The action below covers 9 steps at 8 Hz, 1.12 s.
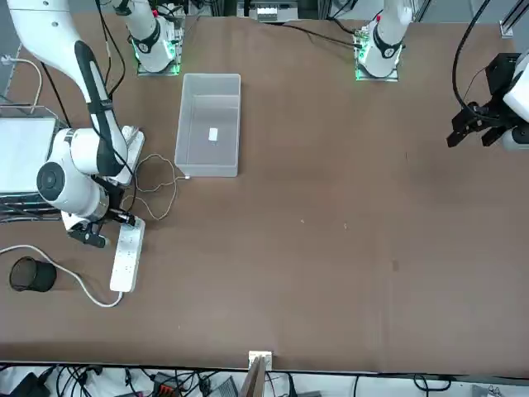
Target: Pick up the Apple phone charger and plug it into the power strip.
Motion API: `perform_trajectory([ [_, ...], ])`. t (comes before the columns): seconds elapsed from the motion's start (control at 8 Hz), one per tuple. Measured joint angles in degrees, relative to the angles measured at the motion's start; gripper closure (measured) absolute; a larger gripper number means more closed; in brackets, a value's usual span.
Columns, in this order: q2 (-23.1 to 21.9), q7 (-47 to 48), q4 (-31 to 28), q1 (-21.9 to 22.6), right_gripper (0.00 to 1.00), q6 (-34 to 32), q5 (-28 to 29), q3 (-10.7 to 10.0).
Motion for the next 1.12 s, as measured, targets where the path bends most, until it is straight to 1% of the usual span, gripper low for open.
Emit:
perform_trajectory([
  [1.12,0.0,-0.15,0.0,0.15,0.63,0.05,-0.16,0.23],
])
